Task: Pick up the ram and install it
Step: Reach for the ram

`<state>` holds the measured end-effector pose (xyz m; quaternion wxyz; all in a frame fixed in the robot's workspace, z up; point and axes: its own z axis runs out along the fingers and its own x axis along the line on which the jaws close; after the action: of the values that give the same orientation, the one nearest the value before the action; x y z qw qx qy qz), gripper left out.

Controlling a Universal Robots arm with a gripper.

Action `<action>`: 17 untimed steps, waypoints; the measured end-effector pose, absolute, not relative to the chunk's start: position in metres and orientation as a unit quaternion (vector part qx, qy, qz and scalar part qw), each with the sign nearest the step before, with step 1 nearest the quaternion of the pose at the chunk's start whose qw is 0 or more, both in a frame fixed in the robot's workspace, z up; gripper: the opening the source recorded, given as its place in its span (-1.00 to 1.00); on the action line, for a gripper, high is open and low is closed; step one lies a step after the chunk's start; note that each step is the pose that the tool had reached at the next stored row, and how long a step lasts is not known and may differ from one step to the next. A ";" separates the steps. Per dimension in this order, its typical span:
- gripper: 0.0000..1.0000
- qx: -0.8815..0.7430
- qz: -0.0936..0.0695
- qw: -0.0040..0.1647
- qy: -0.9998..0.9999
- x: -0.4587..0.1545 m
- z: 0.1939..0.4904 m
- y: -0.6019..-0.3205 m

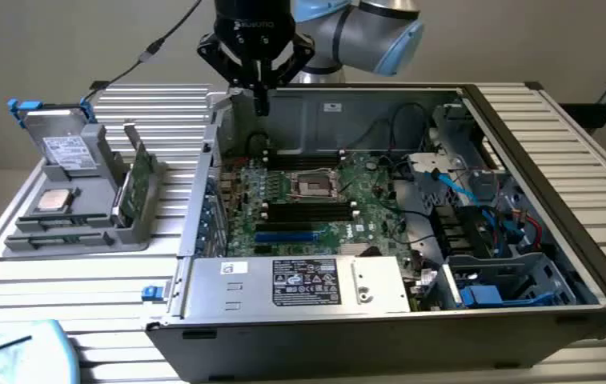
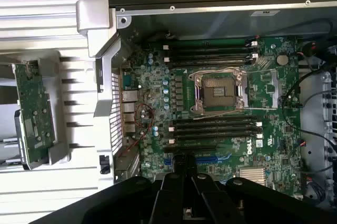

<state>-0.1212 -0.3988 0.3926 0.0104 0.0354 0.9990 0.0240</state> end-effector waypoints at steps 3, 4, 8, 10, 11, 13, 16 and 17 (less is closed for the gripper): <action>-0.79 0.035 0.024 0.010 0.999 -0.121 0.393 -0.399; -0.79 0.035 0.024 0.010 0.999 -0.121 0.393 -0.399; -0.79 0.035 0.024 0.010 0.999 -0.121 0.393 -0.399; -0.79 0.035 0.024 0.009 0.999 -0.124 0.393 -0.399; -0.79 0.035 0.024 0.008 0.999 -0.128 0.393 -0.399; -0.79 0.036 0.024 0.004 0.999 -0.137 0.393 -0.399; -0.79 0.036 0.024 0.002 0.999 -0.151 0.392 -0.399; -0.79 0.036 0.024 0.001 0.999 -0.155 0.392 -0.399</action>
<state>-0.1555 -0.3988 0.3922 0.0011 0.0356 0.9991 0.0237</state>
